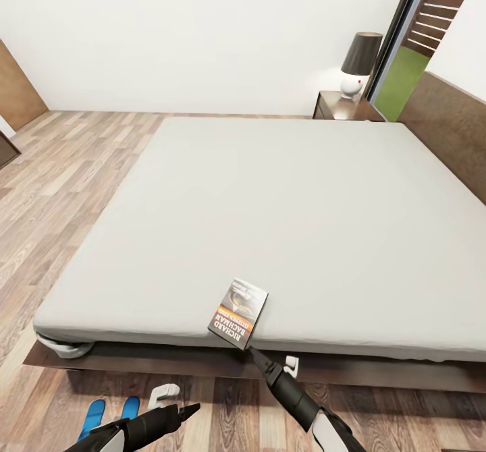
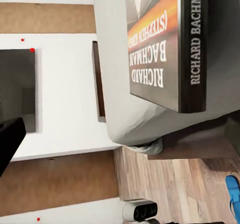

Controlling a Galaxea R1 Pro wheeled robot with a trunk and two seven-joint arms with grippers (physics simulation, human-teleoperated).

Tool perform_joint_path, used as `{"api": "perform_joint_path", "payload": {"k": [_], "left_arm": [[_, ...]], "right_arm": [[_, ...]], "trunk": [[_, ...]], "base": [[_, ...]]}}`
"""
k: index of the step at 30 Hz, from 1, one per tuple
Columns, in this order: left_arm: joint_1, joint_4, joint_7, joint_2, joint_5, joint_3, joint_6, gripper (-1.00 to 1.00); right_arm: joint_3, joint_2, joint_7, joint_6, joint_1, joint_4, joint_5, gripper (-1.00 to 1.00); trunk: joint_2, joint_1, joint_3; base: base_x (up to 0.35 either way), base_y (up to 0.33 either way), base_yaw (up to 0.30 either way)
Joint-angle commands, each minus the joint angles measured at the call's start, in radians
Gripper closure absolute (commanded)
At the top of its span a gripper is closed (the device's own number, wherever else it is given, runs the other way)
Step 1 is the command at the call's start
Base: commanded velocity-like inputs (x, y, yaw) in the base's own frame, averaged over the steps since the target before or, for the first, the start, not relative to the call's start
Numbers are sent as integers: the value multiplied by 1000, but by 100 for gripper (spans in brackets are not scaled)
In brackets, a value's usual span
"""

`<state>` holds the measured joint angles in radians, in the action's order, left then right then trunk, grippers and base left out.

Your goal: In the bedroom, move the book from the bed onto either nightstand, and place the two sandals side by side next to the bed.

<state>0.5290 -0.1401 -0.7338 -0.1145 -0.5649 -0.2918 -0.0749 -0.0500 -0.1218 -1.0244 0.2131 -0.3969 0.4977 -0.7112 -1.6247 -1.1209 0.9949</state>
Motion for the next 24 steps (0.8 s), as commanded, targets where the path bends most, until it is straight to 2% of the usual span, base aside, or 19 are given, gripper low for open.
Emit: {"api": "perform_joint_path", "payload": {"k": [1, 24], "left_arm": [[0, -1, -3, -1, -10, -6, -8, -100], [0, -1, -3, -1, -10, -6, -8, -100]], "right_arm": [[-5, -1, -4, 11, 0, 1, -2, -100], [-5, -1, -3, 11, 0, 4, -2, -100]], "trunk": [[0, 0, 1], [0, 0, 1]], "base": [[0, 0, 0], [0, 1, 0]]}}
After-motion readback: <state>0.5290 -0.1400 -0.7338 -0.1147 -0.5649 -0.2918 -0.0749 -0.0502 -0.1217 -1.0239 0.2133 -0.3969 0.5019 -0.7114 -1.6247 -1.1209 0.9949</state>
